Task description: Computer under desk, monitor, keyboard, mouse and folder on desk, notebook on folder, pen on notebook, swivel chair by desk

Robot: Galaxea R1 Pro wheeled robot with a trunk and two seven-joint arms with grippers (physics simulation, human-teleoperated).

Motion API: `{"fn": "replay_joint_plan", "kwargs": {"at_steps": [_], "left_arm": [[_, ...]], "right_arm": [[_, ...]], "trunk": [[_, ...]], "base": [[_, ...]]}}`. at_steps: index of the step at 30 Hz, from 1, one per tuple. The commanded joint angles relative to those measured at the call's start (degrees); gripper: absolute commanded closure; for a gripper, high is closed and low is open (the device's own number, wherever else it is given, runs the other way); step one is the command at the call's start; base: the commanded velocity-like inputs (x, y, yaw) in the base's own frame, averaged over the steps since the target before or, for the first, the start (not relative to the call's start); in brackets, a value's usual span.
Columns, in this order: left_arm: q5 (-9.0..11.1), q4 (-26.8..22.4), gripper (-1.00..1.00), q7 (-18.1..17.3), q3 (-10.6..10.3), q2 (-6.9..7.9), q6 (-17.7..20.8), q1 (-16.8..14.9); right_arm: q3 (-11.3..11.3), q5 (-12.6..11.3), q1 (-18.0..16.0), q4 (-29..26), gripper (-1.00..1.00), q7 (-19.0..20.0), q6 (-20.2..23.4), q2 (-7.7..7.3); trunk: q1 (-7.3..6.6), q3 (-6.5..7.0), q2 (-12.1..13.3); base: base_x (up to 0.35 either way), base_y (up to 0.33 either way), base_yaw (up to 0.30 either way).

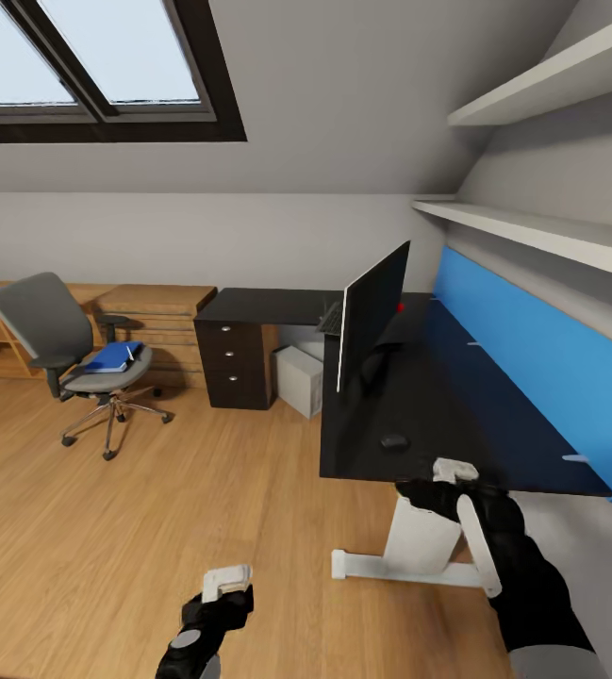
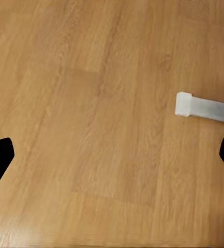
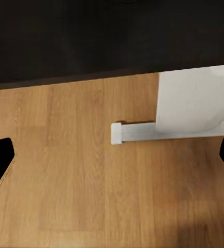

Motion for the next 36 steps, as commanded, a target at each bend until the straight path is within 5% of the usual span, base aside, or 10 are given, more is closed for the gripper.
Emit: {"fn": "replay_joint_plan", "kwargs": {"at_steps": [1, 3, 6, 17, 21, 22, 24, 36], "left_arm": [[0.6, -2.1, -1.0, 0.5, 0.0, -0.11, 3.0, -0.4], [0.6, -7.1, -1.0, 0.6, 0.1, -0.9, 9.3, -1.5], [0.6, -10.8, -1.0, 0.5, 0.3, -1.96, 12.8, -2.6], [0.8, -14.2, -1.0, 0.4, 0.6, -2.99, 15.9, -3.8], [0.7, -13.4, -1.0, 0.3, 1.3, -2.05, 16.0, -3.9], [0.9, -13.0, -1.0, 0.1, 2.6, -0.06, 16.1, -3.9], [0.9, -12.9, -1.0, 0.0, 3.1, 0.83, 16.1, -3.9], [1.0, -12.7, -1.0, 0.1, 3.6, 1.77, 16.1, -3.9]], "right_arm": [[-0.1, -0.4, -1.0, 0.3, -1.0, -0.1, 0.8, 0.01], [-0.2, -0.9, -2.8, 1.0, -1.0, 0.2, 1.9, 0.0], [-0.2, -1.9, -3.7, 1.5, -1.0, 0.4, 2.3, -0.01], [0.3, -3.5, -4.3, 3.8, -1.0, 0.5, 2.6, 0.11], [0.6, -3.9, -4.3, 2.0, -1.0, 0.5, 2.8, 0.17], [0.7, -4.0, -3.8, 1.1, -1.0, 0.5, 2.8, 0.22], [0.8, -4.0, -3.1, 0.8, -1.0, 0.4, 2.7, 0.24], [0.6, -3.4, -0.8, 0.5, -1.0, 0.3, 2.7, -0.31]], "trunk": [[0.0, -0.07, 0.0], [0.0, -0.07, 0.0], [0.0, -0.07, 0.0], [0.0, -0.07, 0.0], [0.0, -0.07, 0.0], [0.0, -0.07, 0.0], [0.0, -0.07, 0.0], [0.0, -0.07, 0.0]], "base": [[0.0, 0.0, 0.0], [0.0, 0.0, 0.0], [0.0, 0.0, 0.0], [0.0, 0.0, 0.0], [0.0, 0.0, 0.0], [0.0, 0.0, 0.0], [0.0, 0.0, 0.0], [0.0, 0.0, 0.0]]}}
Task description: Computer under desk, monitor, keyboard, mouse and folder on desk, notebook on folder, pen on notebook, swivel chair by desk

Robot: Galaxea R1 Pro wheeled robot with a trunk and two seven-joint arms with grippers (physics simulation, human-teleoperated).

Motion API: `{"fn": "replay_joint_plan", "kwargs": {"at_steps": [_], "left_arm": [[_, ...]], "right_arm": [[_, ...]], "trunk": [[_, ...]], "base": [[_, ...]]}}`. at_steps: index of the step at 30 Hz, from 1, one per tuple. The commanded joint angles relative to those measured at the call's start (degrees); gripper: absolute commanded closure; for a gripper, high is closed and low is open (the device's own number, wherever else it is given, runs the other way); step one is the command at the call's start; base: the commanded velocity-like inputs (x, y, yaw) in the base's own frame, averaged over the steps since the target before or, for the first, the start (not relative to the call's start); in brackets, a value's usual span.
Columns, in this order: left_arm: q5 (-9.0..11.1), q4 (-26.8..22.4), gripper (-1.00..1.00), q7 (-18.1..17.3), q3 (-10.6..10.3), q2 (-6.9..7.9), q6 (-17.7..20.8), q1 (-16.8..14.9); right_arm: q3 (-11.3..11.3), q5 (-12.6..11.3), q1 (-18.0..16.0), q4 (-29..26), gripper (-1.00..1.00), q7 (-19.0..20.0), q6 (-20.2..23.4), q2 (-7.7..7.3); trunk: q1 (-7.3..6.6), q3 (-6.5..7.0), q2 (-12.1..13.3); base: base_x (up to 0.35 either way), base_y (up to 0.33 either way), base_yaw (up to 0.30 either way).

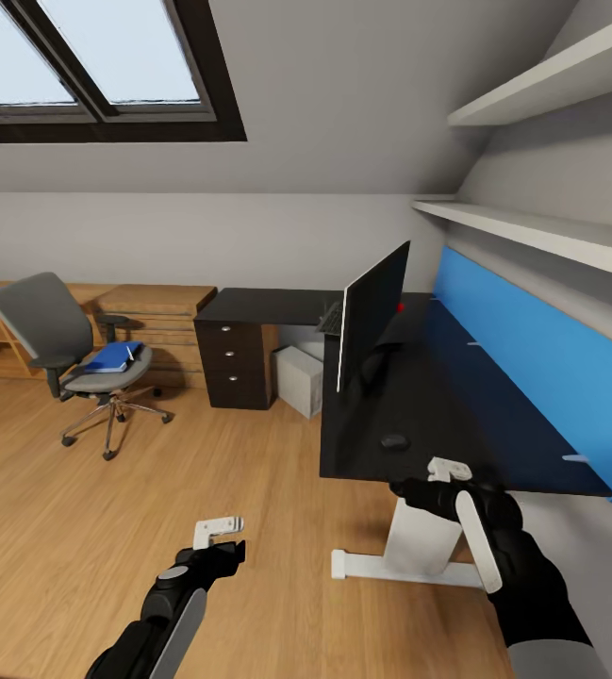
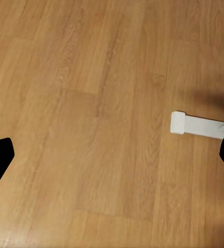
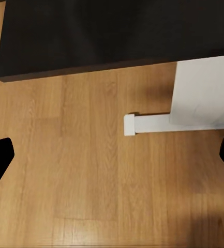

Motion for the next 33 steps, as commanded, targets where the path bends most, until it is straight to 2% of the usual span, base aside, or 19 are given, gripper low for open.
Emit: {"fn": "replay_joint_plan", "kwargs": {"at_steps": [1, 13, 24, 25, 27, 28, 32, 33], "left_arm": [[0.6, -0.1, -1.0, 0.6, -0.1, 0.02, 0.1, 0.0], [0.5, 0.1, -1.0, 0.7, 0.1, 0.18, 0.1, 0.0], [0.3, 0.2, -1.0, 0.8, 0.7, 0.31, 0.0, 0.0], [0.3, 0.2, -1.0, 0.8, 3.2, 0.32, 0.0, 0.0], [0.3, 0.2, -1.0, 0.6, 5.0, 0.3, 0.0, 0.0], [0.3, 0.2, -1.0, 0.5, 6.9, 0.33, 0.0, 0.0], [0.3, 0.2, -1.0, 0.3, 9.3, 0.37, 0.0, 0.0], [0.2, 0.2, -1.0, 0.2, 11.7, 0.37, 0.0, 0.0]], "right_arm": [[0.0, -0.2, 0.0, -0.1, -1.0, 0.0, 0.2, -0.05], [0.0, -0.4, 0.3, 0.0, -1.0, 0.0, 0.1, -0.66], [0.0, -0.1, 0.5, 0.0, -1.0, -0.1, 0.0, -0.77], [0.0, -0.1, 0.5, 0.0, -1.0, -0.1, 0.0, -0.77], [0.0, -0.1, 0.5, 0.0, -1.0, -0.1, 0.0, -0.77], [0.0, -0.1, 0.5, 0.1, -1.0, 0.0, 0.0, -0.81], [0.0, 0.0, 0.5, 0.1, -1.0, 0.0, 0.0, -0.84], [0.0, 0.0, 0.5, 0.1, -1.0, 0.1, 0.0, -0.85]], "trunk": [[0.0, -0.07, 0.0], [0.0, -0.07, 0.0], [0.0, -0.07, 0.0], [0.0, -0.08, 0.0], [0.0, -0.09, 0.0], [0.0, -0.09, 0.0], [0.0, -0.09, 0.0], [0.0, -0.09, 0.0]], "base": [[0.0, 0.0, 0.0], [0.0, -0.023, 0.052], [0.0, -0.276, 0.231], [0.0, -0.311, 0.083], [0.0, -0.312, 0.048], [0.0, -0.312, 0.014], [0.0, -0.295, 0.007], [0.0, -0.131, 0.002]]}}
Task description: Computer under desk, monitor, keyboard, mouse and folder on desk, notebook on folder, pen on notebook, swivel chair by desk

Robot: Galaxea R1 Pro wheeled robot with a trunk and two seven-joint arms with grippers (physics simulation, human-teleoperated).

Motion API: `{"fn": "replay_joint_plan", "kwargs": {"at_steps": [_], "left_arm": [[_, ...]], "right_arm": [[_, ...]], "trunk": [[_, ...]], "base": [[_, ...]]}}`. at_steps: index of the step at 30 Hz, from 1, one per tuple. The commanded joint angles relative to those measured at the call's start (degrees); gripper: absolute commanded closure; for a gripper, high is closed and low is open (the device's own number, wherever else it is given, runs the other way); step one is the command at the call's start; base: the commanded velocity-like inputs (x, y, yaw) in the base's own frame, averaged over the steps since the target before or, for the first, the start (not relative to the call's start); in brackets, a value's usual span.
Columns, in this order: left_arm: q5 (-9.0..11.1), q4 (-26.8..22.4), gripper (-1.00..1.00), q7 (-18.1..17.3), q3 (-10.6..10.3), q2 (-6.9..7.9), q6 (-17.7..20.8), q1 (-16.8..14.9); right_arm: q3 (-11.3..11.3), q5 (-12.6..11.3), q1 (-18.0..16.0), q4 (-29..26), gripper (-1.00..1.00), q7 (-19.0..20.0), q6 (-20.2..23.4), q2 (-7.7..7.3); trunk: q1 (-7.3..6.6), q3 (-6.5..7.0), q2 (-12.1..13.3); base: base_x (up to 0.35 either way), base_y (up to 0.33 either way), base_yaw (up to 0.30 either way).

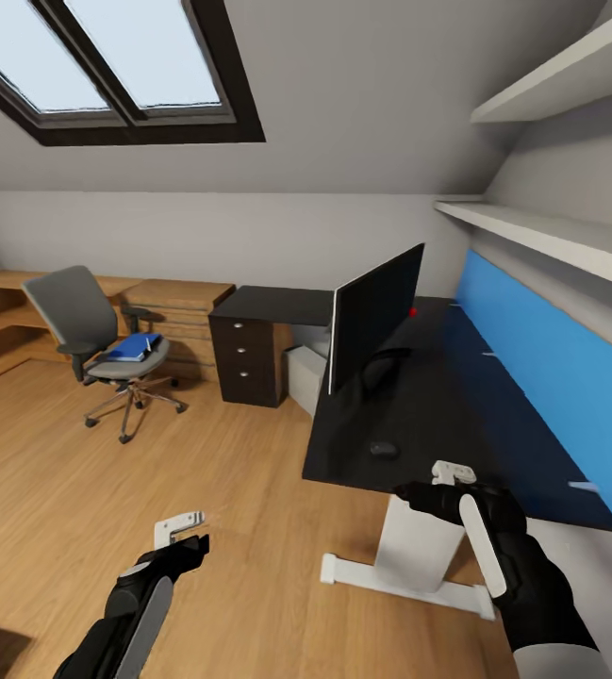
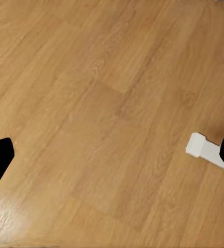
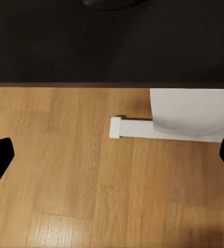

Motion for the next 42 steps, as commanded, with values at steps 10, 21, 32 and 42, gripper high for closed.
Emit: {"fn": "replay_joint_plan", "kwargs": {"at_steps": [10, 21, 32, 42], "left_arm": [[0.6, -0.1, -1.0, 0.6, 2.5, 0.01, 0.1, 0.0], [0.5, -0.1, -1.0, 0.4, 1.3, -0.15, -0.1, 0.0], [0.3, 1.1, -1.0, 0.5, -2.9, -0.09, -0.1, 0.0], [-0.3, 2.3, -1.0, 0.5, -3.2, -0.09, -0.2, 0.0]], "right_arm": [[2.1, -0.4, 0.0, 0.0, -1.0, 0.1, 0.3, -2.66], [15.6, -0.3, 0.4, 0.6, -1.0, 8.9, -4.2, -11.54], [22.3, 1.7, 0.4, 5.1, -1.0, 17.7, -16.6, -15.31], [22.5, 2.0, 0.4, 6.3, -1.0, 18.0, -20.2, -15.46]], "trunk": [[0.01, -0.07, 0.0], [0.01, -0.07, 0.0], [0.01, -0.07, 0.0], [0.01, -0.07, 0.0]], "base": [[0.0, -0.04, 0.001], [0.0, 0.0, 0.0], [0.087, 0.0, 0.0], [0.299, 0.0, 0.0]]}}
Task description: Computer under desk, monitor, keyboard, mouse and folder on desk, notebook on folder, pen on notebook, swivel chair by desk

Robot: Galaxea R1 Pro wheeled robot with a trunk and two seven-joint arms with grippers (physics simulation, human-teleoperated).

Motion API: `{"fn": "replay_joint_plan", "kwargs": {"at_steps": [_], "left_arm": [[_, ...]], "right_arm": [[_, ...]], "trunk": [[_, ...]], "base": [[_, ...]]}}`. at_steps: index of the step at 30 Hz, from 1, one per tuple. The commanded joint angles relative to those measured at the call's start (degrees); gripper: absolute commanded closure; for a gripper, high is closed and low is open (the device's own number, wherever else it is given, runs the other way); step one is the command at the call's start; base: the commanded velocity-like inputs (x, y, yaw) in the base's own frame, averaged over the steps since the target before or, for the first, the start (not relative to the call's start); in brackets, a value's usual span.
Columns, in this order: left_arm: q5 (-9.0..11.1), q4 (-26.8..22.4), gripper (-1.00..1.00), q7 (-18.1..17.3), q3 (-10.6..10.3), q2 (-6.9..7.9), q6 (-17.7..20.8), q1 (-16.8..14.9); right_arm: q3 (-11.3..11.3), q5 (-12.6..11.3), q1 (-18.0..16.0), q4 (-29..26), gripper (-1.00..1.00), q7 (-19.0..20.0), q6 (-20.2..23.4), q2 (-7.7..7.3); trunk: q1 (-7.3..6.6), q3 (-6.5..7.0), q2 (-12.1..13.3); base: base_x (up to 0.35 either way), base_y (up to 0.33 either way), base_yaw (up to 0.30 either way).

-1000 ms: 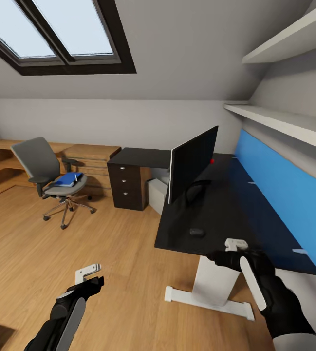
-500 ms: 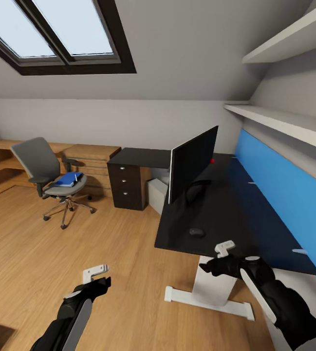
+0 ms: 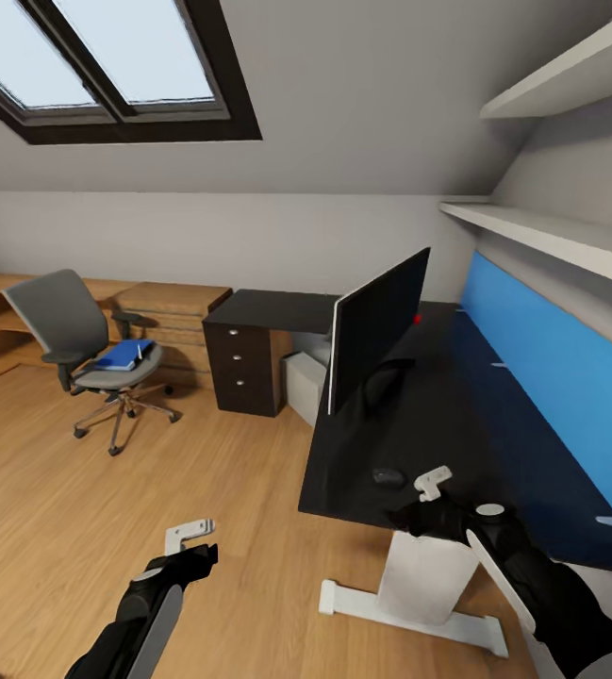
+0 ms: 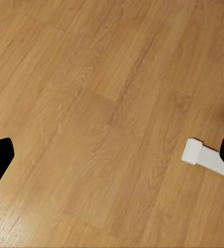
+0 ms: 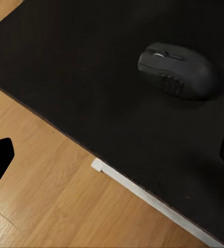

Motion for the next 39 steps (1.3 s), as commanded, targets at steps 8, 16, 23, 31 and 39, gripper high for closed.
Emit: {"fn": "replay_joint_plan", "kwargs": {"at_steps": [8, 16, 23, 31, 39], "left_arm": [[-0.2, 0.0, -1.0, 0.5, 0.0, 0.01, 0.1, 0.0], [-0.3, -0.3, -1.0, 0.5, 0.1, -0.07, 0.1, 0.0], [-0.3, -0.4, -1.0, 0.5, 0.1, -0.07, 0.1, 0.0], [-0.3, -0.5, -1.0, 0.5, 0.2, -0.07, 0.1, 0.0], [-0.2, -0.5, -1.0, 0.5, 0.2, -0.14, 0.1, 0.0]], "right_arm": [[0.1, -0.3, 0.0, 0.1, -1.0, -0.1, -0.7, -0.16], [0.1, -0.1, 0.0, 1.6, -1.0, -0.1, -1.8, -0.25], [0.1, 0.8, 0.0, 1.8, -1.0, -0.1, -2.0, -0.25], [0.1, 1.2, 0.0, 2.1, -1.0, -0.1, -2.0, -0.44], [0.1, 1.2, 0.0, 2.2, -1.0, 0.6, -2.0, -0.89]], "trunk": [[0.04, -0.07, 0.0], [0.04, -0.07, 0.0], [0.04, -0.07, 0.0], [0.04, -0.07, 0.0], [0.04, -0.07, 0.0]], "base": [[0.311, 0.0, 0.0], [0.139, 0.0, 0.0], [0.015, 0.0, 0.0], [0.029, 0.0, 0.0], [0.136, 0.0, 0.0]]}}
